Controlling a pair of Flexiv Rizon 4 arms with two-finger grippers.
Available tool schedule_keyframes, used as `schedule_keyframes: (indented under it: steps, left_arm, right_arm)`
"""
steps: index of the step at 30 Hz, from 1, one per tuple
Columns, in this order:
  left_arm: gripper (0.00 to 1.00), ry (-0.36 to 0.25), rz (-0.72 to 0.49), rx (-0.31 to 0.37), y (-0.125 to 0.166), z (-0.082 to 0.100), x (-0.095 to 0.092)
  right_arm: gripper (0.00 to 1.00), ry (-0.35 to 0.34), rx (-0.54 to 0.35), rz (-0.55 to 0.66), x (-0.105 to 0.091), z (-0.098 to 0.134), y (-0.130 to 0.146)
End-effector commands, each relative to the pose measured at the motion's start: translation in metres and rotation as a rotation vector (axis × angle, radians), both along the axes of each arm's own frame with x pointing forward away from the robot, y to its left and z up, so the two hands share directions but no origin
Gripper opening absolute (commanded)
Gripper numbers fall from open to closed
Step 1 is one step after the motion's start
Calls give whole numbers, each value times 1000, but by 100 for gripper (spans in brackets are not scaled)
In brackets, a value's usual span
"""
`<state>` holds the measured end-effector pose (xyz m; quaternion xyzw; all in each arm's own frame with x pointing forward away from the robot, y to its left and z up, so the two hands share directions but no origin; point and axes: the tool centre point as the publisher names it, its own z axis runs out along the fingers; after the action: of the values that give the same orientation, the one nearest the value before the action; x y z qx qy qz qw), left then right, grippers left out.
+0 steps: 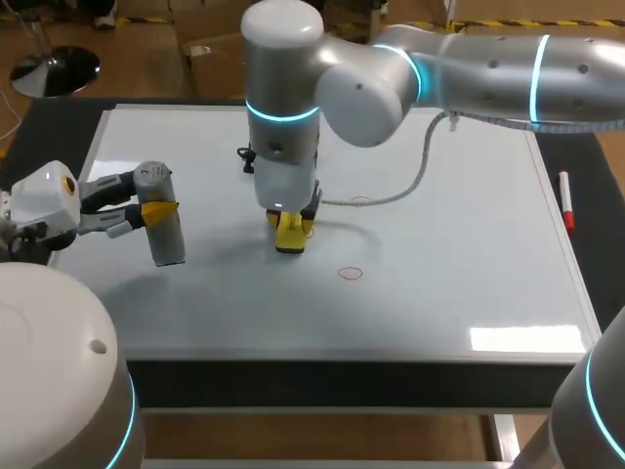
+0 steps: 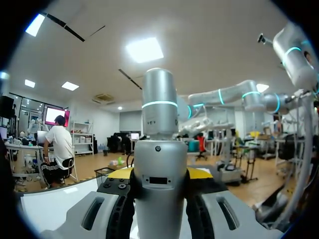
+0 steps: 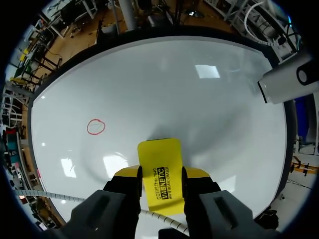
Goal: Pick up the inspection probe, press it on each red-marked spot on the whiteboard one by one, put down the probe, pick up the eraser, and wipe off all the red marks.
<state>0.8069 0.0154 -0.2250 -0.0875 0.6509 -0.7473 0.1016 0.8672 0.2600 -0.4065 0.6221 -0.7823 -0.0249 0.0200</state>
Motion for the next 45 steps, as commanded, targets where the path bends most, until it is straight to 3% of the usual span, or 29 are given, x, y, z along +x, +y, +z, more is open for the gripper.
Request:
schedule_keyframes:
  steps: [1,22,33,45]
  left_arm:
    - [0,-1,1,0,0,1,-1]
    - [0,-1,1,0,0,1,-1]
    - [0,-1,1,0,0,1,-1]
    - [0,-1,1,0,0,1,-1]
  right_arm:
    - [0,4,-15,8,4,-1,6]
    - [0,43,0,-11,9,-17,-13]
    - [0,51,-16,-76,9,-21,-38]
    - [0,5,-32,-132,11,-3,-60]
